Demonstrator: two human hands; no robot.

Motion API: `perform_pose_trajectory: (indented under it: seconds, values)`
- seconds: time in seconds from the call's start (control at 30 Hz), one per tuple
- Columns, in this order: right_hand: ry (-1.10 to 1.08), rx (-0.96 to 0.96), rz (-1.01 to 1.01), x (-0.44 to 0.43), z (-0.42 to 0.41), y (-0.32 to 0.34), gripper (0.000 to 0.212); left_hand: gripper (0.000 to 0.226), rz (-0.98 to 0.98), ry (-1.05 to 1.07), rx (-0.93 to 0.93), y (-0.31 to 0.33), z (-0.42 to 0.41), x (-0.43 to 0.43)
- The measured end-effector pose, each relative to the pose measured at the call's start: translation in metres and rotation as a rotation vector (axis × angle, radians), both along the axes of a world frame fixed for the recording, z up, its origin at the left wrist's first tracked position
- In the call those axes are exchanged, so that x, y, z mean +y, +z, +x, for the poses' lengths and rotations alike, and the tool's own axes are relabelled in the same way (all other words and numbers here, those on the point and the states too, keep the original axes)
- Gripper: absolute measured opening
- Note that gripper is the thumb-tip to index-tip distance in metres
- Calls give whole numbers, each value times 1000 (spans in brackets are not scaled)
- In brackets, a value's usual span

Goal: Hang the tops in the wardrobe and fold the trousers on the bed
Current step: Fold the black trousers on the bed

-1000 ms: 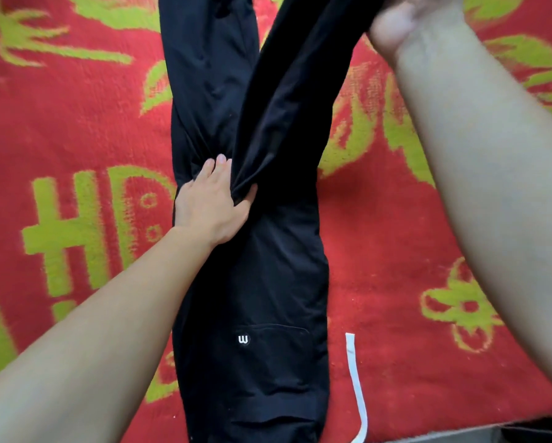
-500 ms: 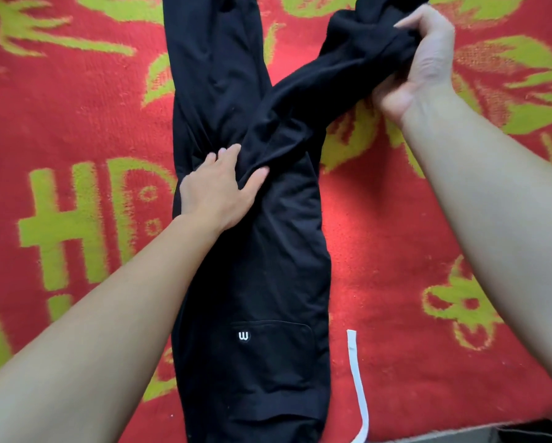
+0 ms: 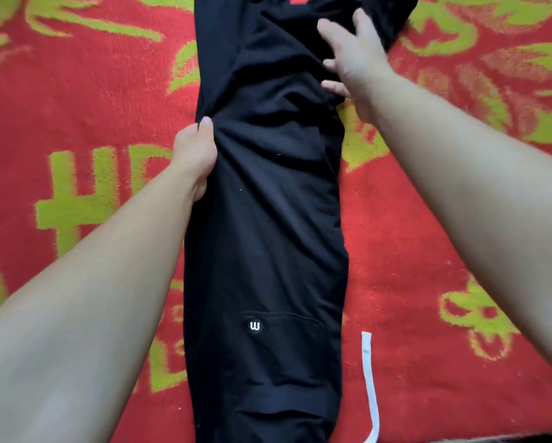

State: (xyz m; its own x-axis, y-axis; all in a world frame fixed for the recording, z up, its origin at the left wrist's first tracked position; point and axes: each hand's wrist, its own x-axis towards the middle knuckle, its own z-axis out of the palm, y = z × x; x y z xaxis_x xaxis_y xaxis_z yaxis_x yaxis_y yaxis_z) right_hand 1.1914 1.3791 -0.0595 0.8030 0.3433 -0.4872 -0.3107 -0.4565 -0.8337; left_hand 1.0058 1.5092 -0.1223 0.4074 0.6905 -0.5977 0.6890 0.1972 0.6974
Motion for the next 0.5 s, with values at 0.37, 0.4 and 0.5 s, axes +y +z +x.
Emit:
perform_pose_trajectory:
  seconds: [0.37, 0.4, 0.5]
  values:
    - [-578, 336, 339, 3, 33, -27, 60, 46, 773, -496, 177, 2, 26, 34]
    - [-623, 302, 335, 6, 37, -29, 63, 45, 801, -521, 173, 0, 33, 43]
    - [-668, 128, 246, 16, 49, -31, 56, 65, 658, -548, 246, -15, 55, 75]
